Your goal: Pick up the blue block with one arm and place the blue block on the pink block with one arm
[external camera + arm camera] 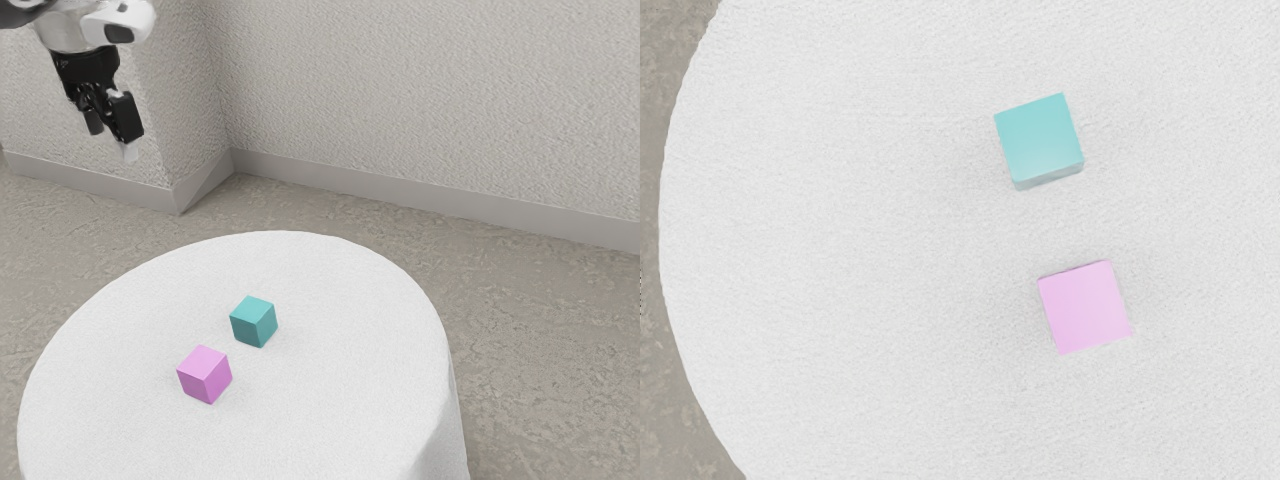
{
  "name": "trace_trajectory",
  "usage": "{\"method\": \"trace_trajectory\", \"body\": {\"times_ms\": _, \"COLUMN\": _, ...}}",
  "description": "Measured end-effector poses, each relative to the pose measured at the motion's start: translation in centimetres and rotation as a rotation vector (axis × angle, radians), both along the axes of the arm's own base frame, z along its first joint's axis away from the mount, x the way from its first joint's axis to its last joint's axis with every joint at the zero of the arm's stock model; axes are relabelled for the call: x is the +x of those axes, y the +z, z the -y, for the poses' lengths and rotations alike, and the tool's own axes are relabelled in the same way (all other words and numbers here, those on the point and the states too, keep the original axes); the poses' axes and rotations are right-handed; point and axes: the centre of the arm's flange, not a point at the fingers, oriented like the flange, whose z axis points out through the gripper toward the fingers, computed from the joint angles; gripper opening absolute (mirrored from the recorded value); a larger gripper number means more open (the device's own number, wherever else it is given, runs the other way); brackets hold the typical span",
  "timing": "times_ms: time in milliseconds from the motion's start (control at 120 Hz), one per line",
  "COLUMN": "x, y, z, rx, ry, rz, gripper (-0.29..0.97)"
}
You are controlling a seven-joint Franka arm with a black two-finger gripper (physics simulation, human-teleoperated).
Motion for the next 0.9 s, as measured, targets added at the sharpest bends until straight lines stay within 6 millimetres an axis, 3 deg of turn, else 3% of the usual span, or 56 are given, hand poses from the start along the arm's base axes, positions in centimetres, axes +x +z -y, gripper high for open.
{"method": "trace_trajectory", "body": {"times_ms": 100, "x": 1.4, "y": -2.6, "z": 2.2, "rx": 0.013, "ry": -0.144, "rz": -0.053, "gripper": 0.68}}
{"method": "trace_trajectory", "body": {"times_ms": 158, "x": 1.7, "y": -5.4, "z": 2.4, "rx": 0.014, "ry": -0.22, "rz": -0.085, "gripper": 0.68}}
{"method": "trace_trajectory", "body": {"times_ms": 283, "x": 3.4, "y": -12.0, "z": -1.2, "rx": -0.071, "ry": -0.335, "rz": -0.1, "gripper": 0.68}}
{"method": "trace_trajectory", "body": {"times_ms": 475, "x": 7.6, "y": -19.8, "z": -2.8, "rx": -0.126, "ry": -0.564, "rz": -0.094, "gripper": 0.68}}
{"method": "trace_trajectory", "body": {"times_ms": 617, "x": 9.9, "y": -23.6, "z": -3.4, "rx": -0.128, "ry": -0.71, "rz": -0.088, "gripper": 0.68}}
{"method": "trace_trajectory", "body": {"times_ms": 900, "x": 13.1, "y": -28.0, "z": -3.6, "rx": -0.122, "ry": -0.944, "rz": -0.087, "gripper": 0.68}}
